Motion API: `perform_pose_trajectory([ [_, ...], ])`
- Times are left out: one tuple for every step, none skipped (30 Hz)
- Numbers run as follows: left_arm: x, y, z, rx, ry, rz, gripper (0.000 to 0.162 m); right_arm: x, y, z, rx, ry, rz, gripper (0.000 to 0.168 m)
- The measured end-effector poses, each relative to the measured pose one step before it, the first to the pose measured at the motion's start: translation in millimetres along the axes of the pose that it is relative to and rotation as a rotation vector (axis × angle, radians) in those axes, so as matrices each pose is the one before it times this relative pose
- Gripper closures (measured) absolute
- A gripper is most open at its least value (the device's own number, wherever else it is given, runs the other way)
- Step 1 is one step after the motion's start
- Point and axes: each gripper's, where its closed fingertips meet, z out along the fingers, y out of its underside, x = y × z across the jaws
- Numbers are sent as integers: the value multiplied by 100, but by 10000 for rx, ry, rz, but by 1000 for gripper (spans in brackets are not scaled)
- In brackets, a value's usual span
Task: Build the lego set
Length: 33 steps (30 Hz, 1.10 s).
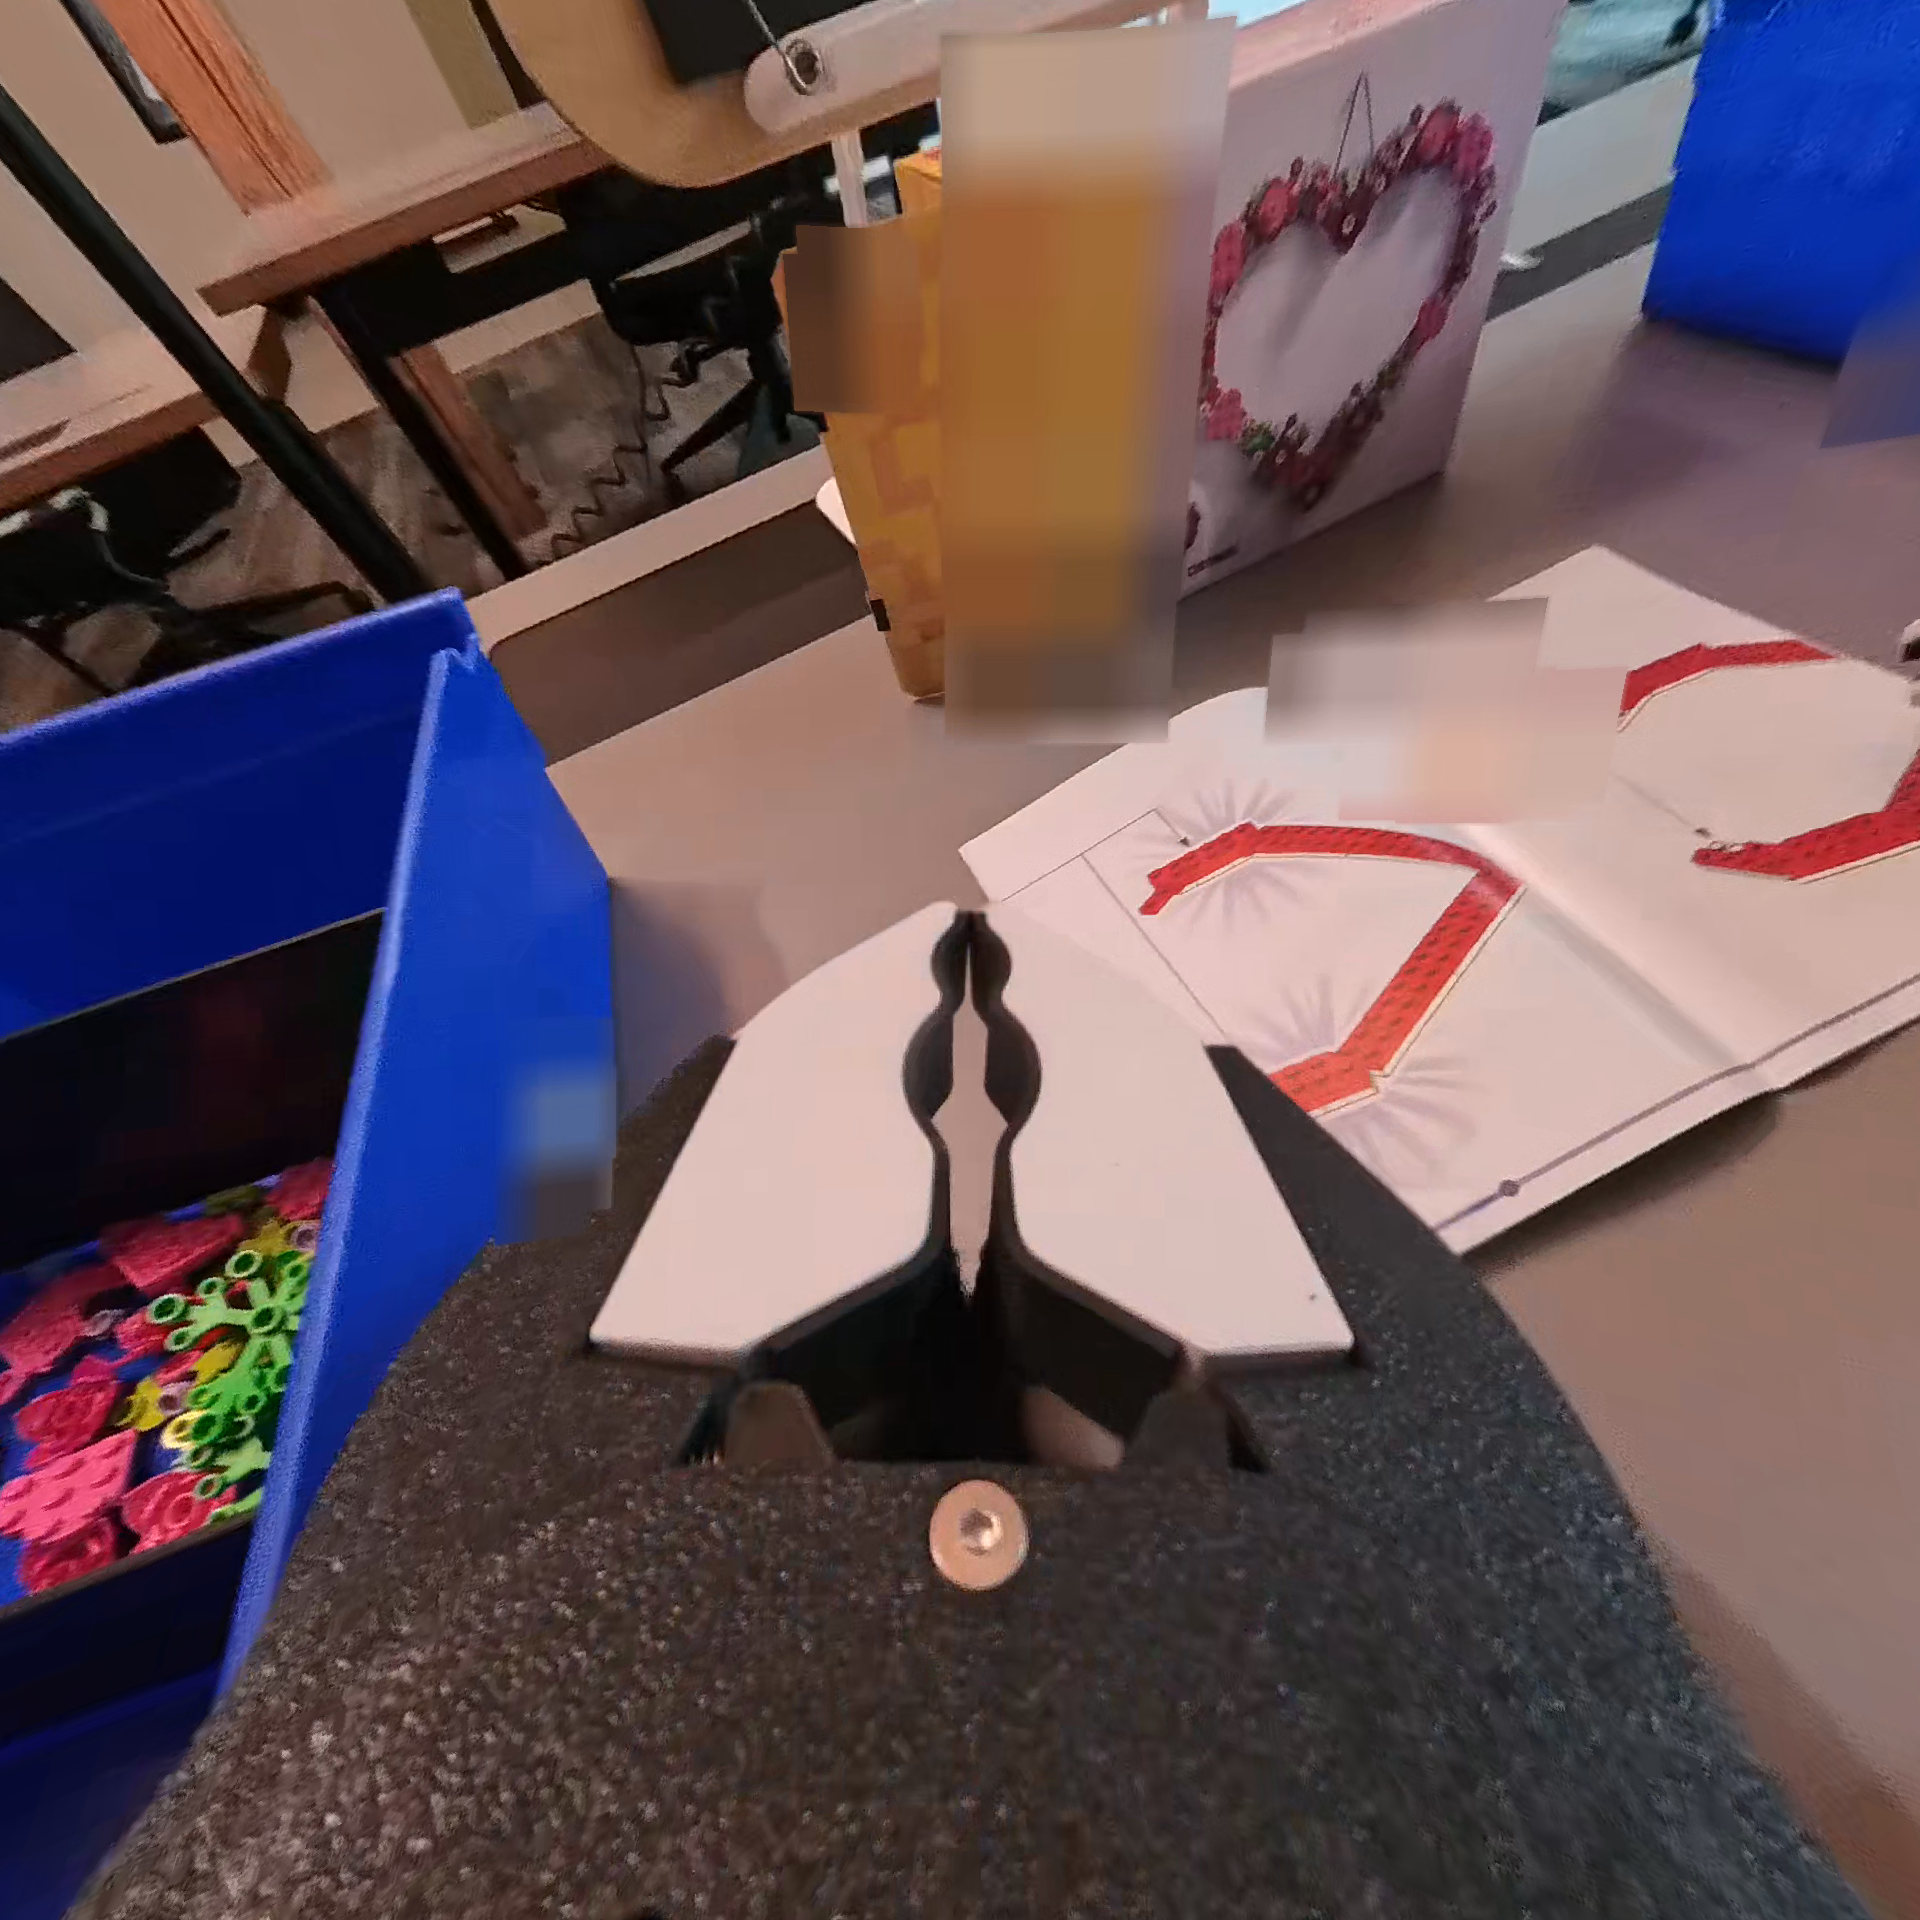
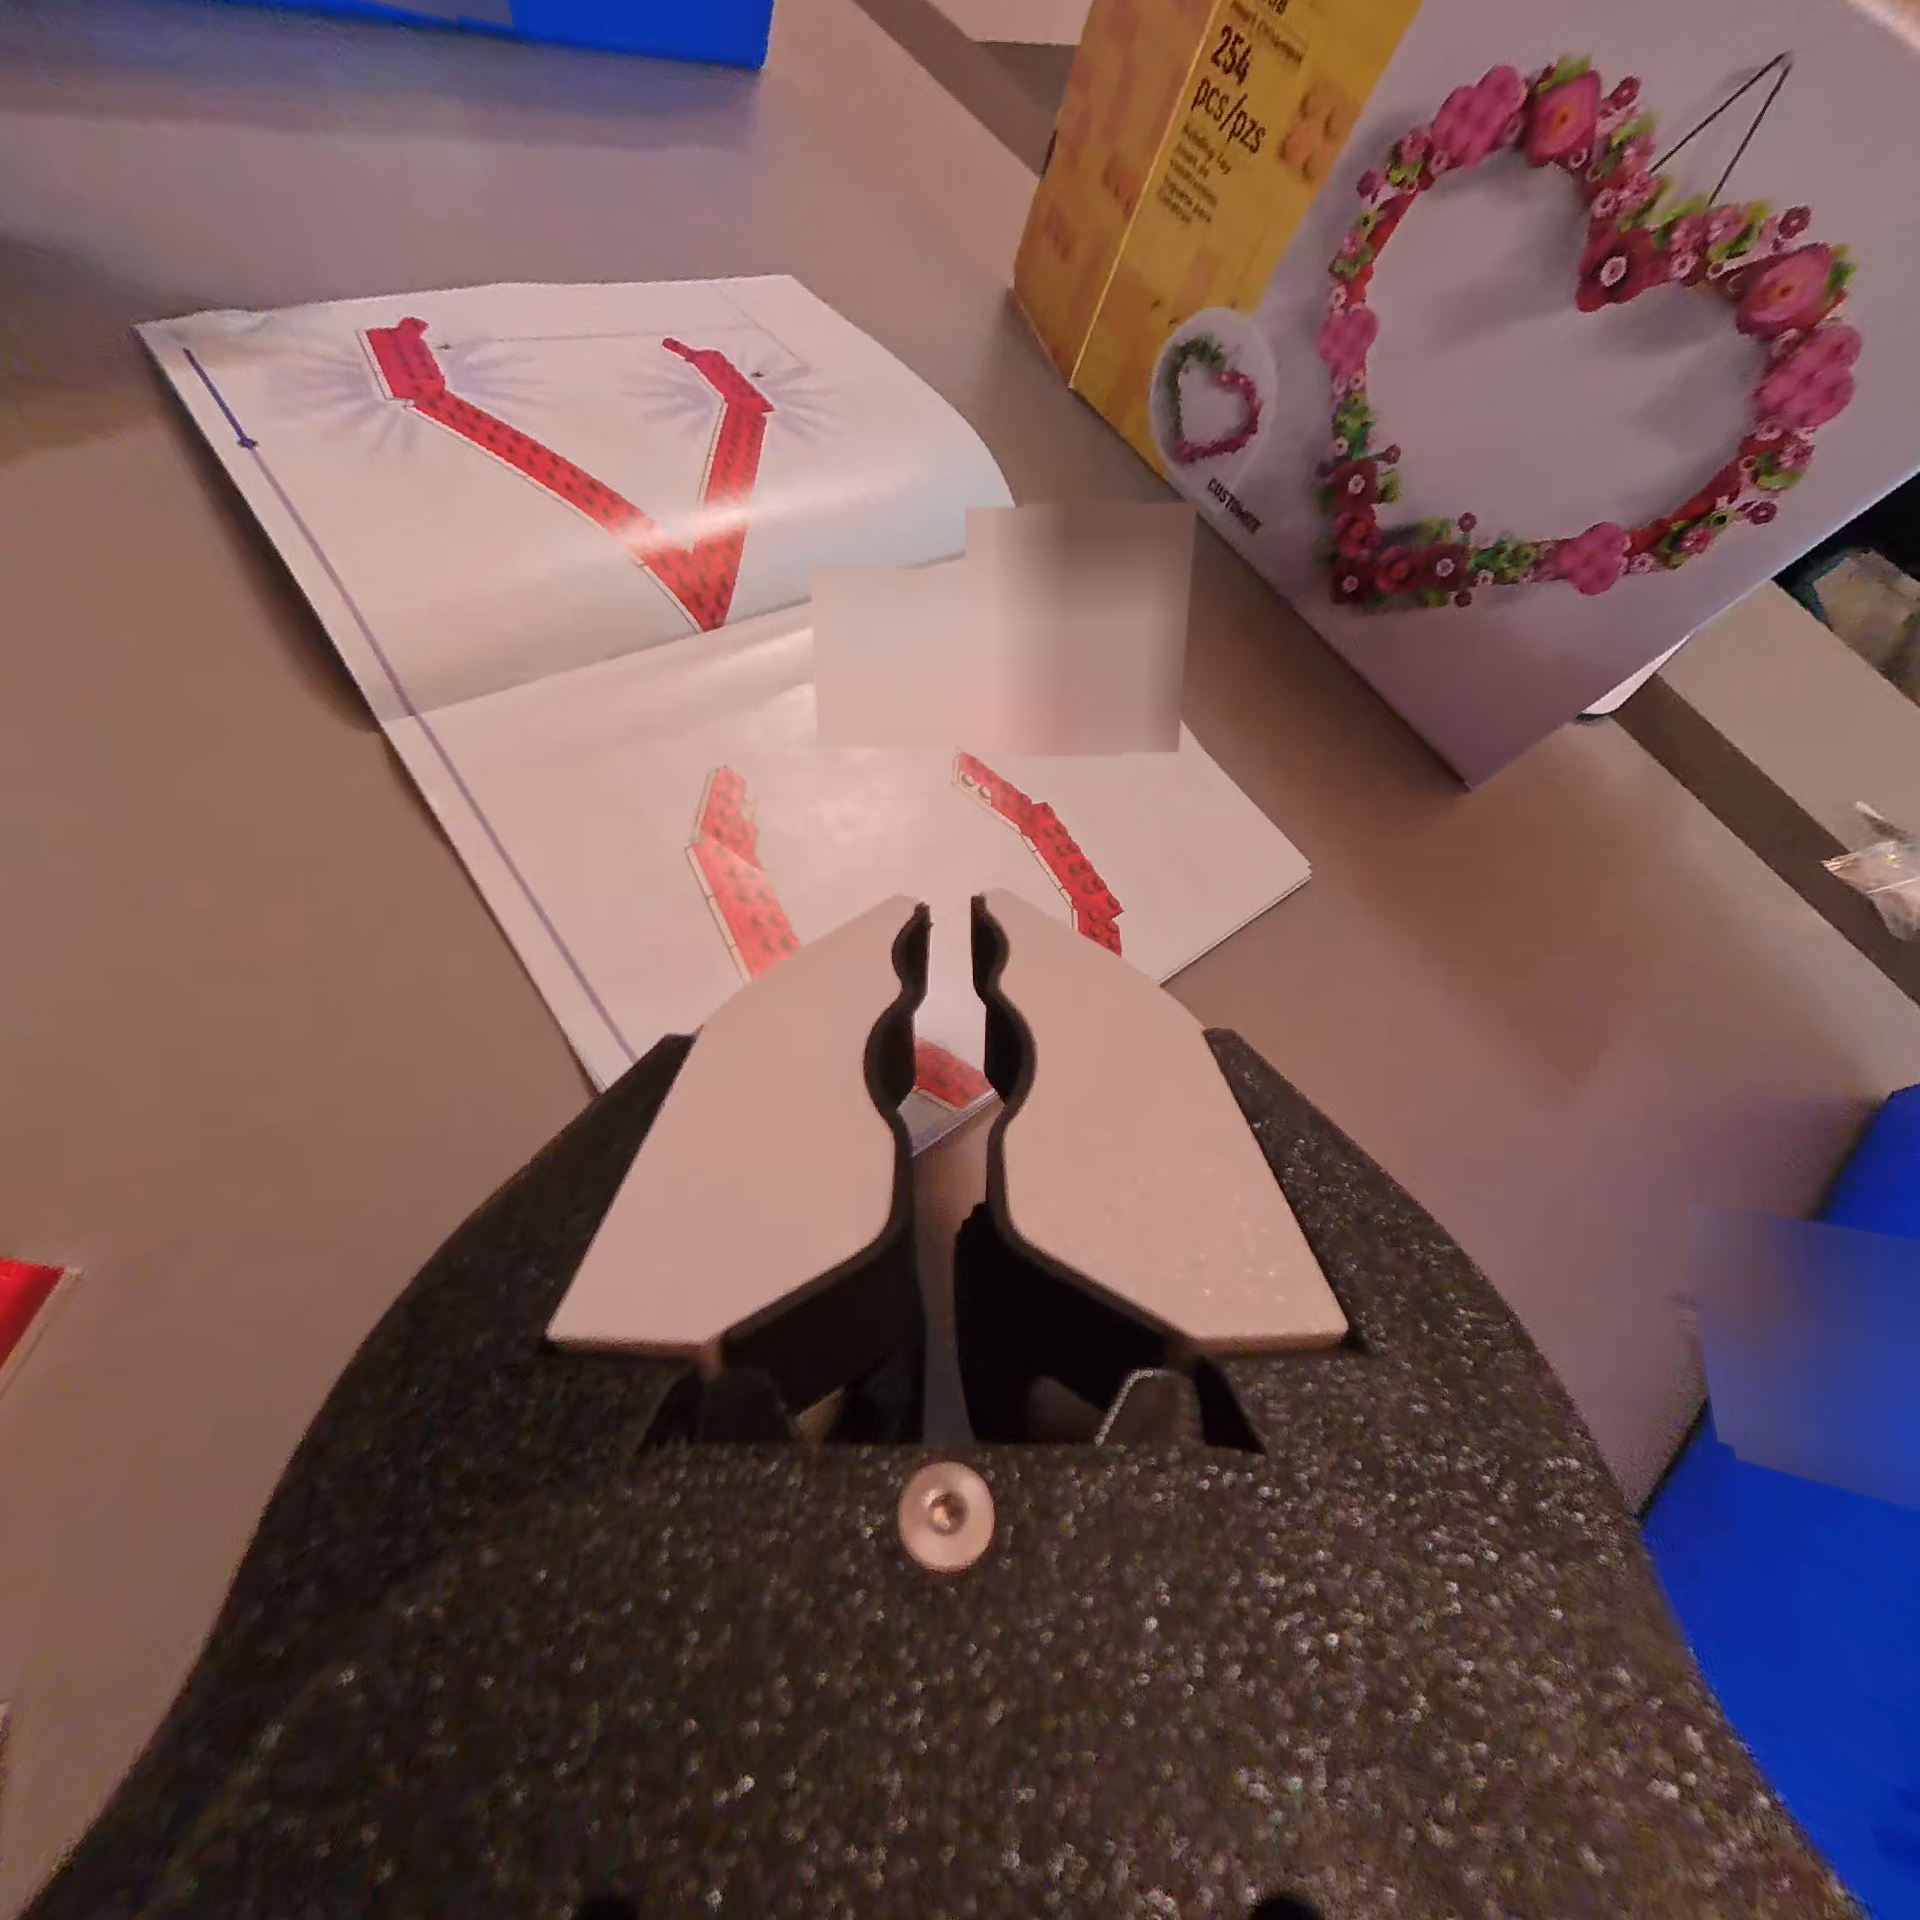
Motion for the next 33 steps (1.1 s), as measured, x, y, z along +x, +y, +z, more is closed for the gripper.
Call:
perform_pose_trajectory([
  [-27,30,17,6,-36,102,162,-62,8,9,-4,-48,-10,161],
  [233,-39,28,33,135,9,162,-62,14,8,-10,-22,-15,161],
  [389,-74,53,60,210,-30,162,-25,50,17,-36,-3,-7,161],
  [410,-14,89,29,194,-4,162,-12,67,40,-60,-7,17,161],
  [363,94,97,-39,144,138,162,-30,57,28,-50,-20,33,160],
  [103,144,94,-90,-37,219,162,-52,1,8,-6,-31,22,160],
  [-88,117,77,-62,-144,208,162,-75,-53,-44,34,-43,17,159],
  [-78,97,61,-29,-104,112,161,-23,-82,-77,52,-26,44,158],
  [55,61,57,-4,30,-83,160,-3,-175,-132,102,-24,89,154],
  [193,-70,31,74,187,-319,158,-69,-309,-180,200,-107,155,148],
  [364,-290,-19,188,345,-477,156,-140,-492,-238,310,-199,246,140],
  [609,-484,-83,303,545,-537,152,-64,-582,-322,346,-189,336,135],
  [738,-593,-156,345,633,-568,149,-78,-688,-381,389,-234,358,129],
  [865,-578,-194,290,696,-498,143,-208,-727,-408,403,-314,355,123],
  [862,-527,-196,193,643,-364,136,-295,-605,-392,299,-353,355,116],
  [662,-434,-172,108,441,-211,130,-436,-460,-361,129,-374,292,112],
  [507,-278,-175,20,284,-34,126,-688,-345,-344,8,-411,190,110],
  [690,1,-240,-119,308,82,126,-1226,-198,-366,-86,-592,73,112],
  [1195,403,-353,-322,488,160,125,-1730,101,-345,-255,-713,-34,115],
  [1724,822,-378,-472,712,327,125,-1893,527,-227,-451,-653,-155,115],
  [1982,1312,-286,-640,768,488,124,-1866,954,-59,-597,-528,-336,117],
  [1704,1695,-92,-819,495,575,121,-1656,1203,130,-700,-353,-492,118],
  [1143,1746,79,-847,76,605,115,-1221,1299,244,-778,-106,-591,118],
  [817,1650,124,-807,-101,626,106,-830,1264,257,-815,35,-633,118],
  [585,1262,114,-632,-163,552,99,-500,1011,248,-718,84,-537,119],
  [347,601,50,-282,-221,335,97,-242,622,234,-530,43,-346,121],
  [119,-96,-78,64,-281,230,96,-97,244,219,-349,-51,-128,122],
  [-14,-692,-242,347,-339,297,97,-31,-26,171,-205,-113,12,123],
  [70,-1089,-338,482,-306,411,100,-44,-168,123,-130,-162,-3,125],
  [557,-1357,-277,521,-31,456,107,-12,-188,131,-113,-135,-93,127],
  [1270,-1420,-65,495,397,424,113,9,-92,170,-177,-96,-227,129],
  [1665,-1108,309,295,626,257,119,50,-45,228,-181,-67,-338,131],
  [1616,-450,604,-92,642,178,126,74,-52,269,-161,-69,-338,135],
])
